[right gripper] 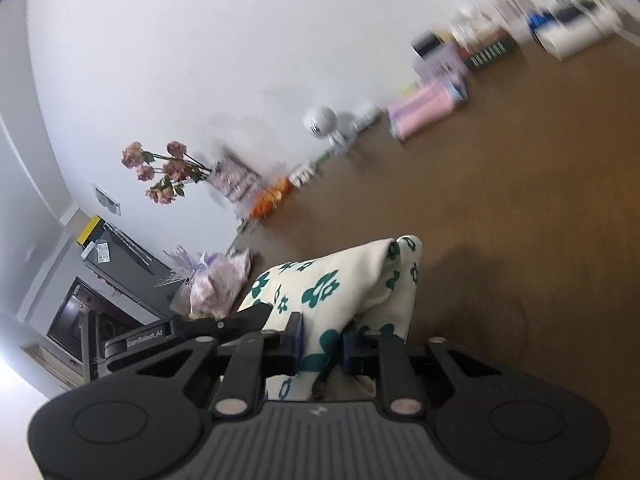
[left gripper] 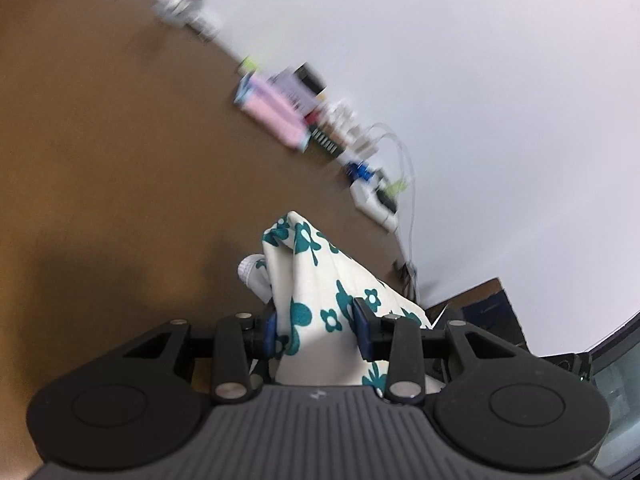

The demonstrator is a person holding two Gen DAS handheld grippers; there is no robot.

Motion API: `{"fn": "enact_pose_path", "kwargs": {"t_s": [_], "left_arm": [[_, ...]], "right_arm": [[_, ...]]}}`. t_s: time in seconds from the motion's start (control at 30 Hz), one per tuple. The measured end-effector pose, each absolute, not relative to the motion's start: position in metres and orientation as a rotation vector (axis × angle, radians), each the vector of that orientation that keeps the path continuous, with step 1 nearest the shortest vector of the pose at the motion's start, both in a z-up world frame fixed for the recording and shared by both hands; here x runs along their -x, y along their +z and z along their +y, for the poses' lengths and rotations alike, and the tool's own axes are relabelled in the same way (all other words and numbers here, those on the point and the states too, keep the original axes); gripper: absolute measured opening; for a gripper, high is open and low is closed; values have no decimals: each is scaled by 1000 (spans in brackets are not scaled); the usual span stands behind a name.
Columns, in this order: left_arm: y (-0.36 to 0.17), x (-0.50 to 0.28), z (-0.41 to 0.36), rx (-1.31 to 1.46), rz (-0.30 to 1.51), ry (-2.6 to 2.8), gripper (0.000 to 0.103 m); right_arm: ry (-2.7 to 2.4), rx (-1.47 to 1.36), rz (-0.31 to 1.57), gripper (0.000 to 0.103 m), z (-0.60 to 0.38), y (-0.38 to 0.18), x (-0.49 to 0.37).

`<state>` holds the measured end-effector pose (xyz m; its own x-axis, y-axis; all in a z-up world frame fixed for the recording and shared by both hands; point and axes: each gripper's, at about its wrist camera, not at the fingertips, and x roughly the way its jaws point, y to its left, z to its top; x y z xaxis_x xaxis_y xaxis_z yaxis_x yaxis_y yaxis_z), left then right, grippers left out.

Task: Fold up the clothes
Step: 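Grasp the shirt bundle's edge with both tools and lift it, then carry the cream shirt bundle with both tools onto the folded stack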

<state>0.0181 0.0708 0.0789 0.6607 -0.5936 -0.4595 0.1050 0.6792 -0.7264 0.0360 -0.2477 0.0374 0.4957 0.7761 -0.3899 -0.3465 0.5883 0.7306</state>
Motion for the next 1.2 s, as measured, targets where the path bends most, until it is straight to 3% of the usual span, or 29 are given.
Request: {"fn": "enact_pose_path", "kwargs": {"t_s": [0.47, 0.6, 0.83, 1.0, 1.03, 1.1, 1.2], "left_arm": [[173, -206, 70, 719, 620, -471, 38], [179, -264, 68, 707, 599, -470, 38], [117, -378, 59, 739, 701, -396, 39], [31, -435, 63, 818, 843, -259, 40], [16, -441, 62, 823, 850, -244, 45], [4, -442, 60, 808, 818, -251, 50], [12, -435, 63, 818, 794, -245, 50]], "right_arm": [[729, -512, 673, 17, -233, 148, -215], [717, -498, 643, 17, -233, 168, -280], [633, -550, 717, 17, -231, 121, -399], [551, -636, 865, 17, -224, 38, -472], [532, -641, 891, 17, -221, 22, -482], [488, -617, 919, 24, -214, -7, -494], [496, -719, 860, 31, -222, -25, -491]]}}
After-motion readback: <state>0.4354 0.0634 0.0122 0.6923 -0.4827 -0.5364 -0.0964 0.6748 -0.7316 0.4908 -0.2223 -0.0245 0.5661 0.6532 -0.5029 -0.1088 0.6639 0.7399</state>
